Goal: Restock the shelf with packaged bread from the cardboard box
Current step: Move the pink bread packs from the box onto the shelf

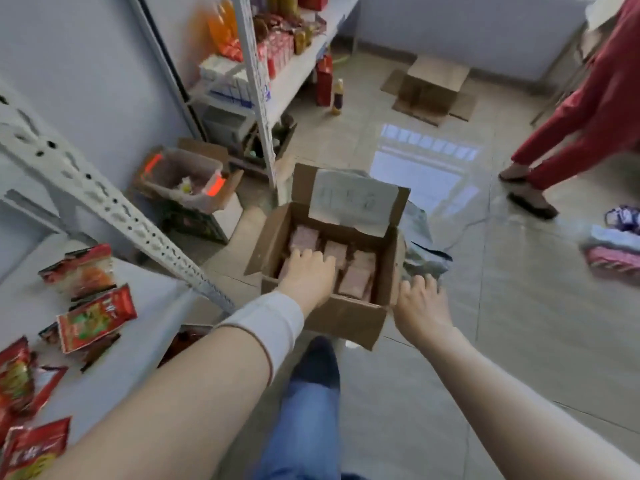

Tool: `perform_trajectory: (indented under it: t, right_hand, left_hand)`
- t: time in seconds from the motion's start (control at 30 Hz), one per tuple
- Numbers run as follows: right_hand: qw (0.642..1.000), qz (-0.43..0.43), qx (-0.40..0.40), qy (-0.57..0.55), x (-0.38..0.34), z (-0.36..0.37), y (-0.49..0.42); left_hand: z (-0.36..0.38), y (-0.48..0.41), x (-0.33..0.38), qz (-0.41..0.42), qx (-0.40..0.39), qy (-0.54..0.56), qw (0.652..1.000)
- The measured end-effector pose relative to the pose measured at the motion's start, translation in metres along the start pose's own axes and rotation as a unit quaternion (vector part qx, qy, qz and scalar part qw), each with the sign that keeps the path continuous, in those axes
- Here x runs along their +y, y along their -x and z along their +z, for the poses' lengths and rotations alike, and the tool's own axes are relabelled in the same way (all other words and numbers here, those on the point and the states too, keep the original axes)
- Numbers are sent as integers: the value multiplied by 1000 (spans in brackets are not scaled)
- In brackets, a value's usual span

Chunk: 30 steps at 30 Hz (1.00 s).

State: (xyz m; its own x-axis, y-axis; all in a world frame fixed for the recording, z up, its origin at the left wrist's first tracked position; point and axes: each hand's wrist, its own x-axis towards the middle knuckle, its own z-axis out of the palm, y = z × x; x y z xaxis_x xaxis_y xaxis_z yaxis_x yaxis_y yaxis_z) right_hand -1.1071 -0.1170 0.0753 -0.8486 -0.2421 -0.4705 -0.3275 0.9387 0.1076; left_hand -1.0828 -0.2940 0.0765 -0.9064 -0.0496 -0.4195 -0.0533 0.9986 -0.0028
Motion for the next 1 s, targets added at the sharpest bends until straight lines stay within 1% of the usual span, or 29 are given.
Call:
perform_trajectory:
  t: [0.07, 0.13, 0.2, 0.23, 0.33, 0.43, 0.5, 0.57, 0.63, 0.67, 0.73, 0.8, 0.9, 0.93, 1.0]
  right_hand:
    - [998, 14, -35, -52, 12, 17, -39]
    - [987, 46, -89, -125, 15, 35, -71]
    - [962, 75, -166, -204, 11, 57, -102]
    - [949, 84, -189, -239, 7, 67, -119]
    - [908, 116, -230, -330, -7, 107, -189]
    - [864, 186, -243, -400, -18, 162, -257]
    - [837, 229, -273, -416, -28, 201, -294]
    - [812, 270, -298, -423, -37, 232, -319]
    - [791, 320, -295, -429, -44, 251, -333]
    - [789, 339, -282, -428, -46, 256, -337]
    - [797, 347, -270, -415, -46, 260, -337]
    - [810, 328, -274, -401, -41, 260, -332]
    - [825, 301, -248, -409, -28, 246, -322]
    - [831, 294, -235, -410, -25, 239, -318]
    - [836, 274, -209, -427, -17, 222, -304]
  left_hand:
    - [22, -48, 0, -8, -37, 48, 998]
    - [47, -87, -3, -50, -91, 128, 986]
    - [75, -122, -8, -112, -151, 230, 955]
    - [89, -140, -11, -140, -169, 272, 937]
    - [142, -205, -18, -208, -205, 338, 895]
    - [208, -265, -19, -258, -196, 365, 873]
    - [248, -293, -16, -292, -188, 361, 865]
    - [277, -310, -9, -342, -148, 362, 855]
    - [290, -316, 1, -388, -88, 368, 840]
    - [293, -317, 5, -405, -66, 364, 836]
    - [297, -315, 5, -422, -46, 363, 829]
    - [296, -313, -4, -428, -63, 372, 821]
    - [285, -307, -14, -388, -105, 385, 831]
    - [278, -303, -17, -378, -106, 405, 826]
    - [259, -291, -22, -370, -80, 468, 799]
